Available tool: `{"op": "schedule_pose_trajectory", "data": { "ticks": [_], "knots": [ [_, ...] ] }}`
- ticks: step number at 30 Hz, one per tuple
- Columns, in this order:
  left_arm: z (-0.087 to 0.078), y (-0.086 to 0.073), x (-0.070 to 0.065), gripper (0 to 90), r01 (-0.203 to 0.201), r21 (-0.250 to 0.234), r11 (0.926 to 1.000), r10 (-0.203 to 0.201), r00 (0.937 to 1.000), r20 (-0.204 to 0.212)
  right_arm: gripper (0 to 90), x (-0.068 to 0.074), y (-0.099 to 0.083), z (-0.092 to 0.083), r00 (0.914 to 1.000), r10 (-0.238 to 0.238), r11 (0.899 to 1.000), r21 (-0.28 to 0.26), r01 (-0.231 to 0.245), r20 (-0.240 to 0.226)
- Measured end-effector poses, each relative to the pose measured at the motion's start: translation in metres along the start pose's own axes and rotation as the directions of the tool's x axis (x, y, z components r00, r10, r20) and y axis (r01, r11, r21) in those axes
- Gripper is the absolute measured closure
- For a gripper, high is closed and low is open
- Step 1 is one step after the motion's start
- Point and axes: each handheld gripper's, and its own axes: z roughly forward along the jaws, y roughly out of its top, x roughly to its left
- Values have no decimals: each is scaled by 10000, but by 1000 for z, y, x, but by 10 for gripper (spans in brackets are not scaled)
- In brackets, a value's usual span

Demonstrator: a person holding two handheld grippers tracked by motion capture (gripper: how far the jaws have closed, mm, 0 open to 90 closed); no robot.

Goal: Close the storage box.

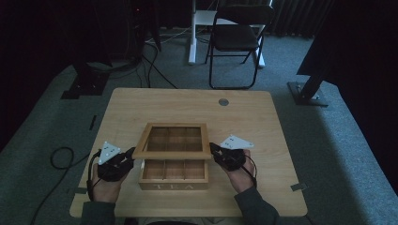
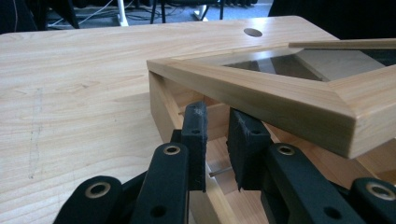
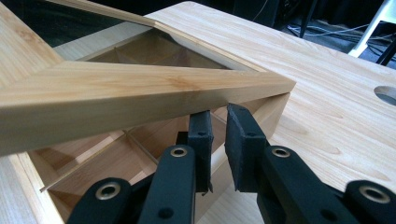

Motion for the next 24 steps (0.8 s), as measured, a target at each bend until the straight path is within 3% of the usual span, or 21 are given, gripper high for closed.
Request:
{"op": "schedule_pose_trajectory", "data": {
  "ticks": [5,24],
  "knots": [
    [0,-6,-1,774,-37,44,10000,37,10000,46,801,-1,-4,1,9996,233,9997,22,-232,-151],
    [2,-18,0,774,82,247,9997,-86,9998,157,801,2,-15,4,9986,331,9994,113,-327,-405]
  ]
}}
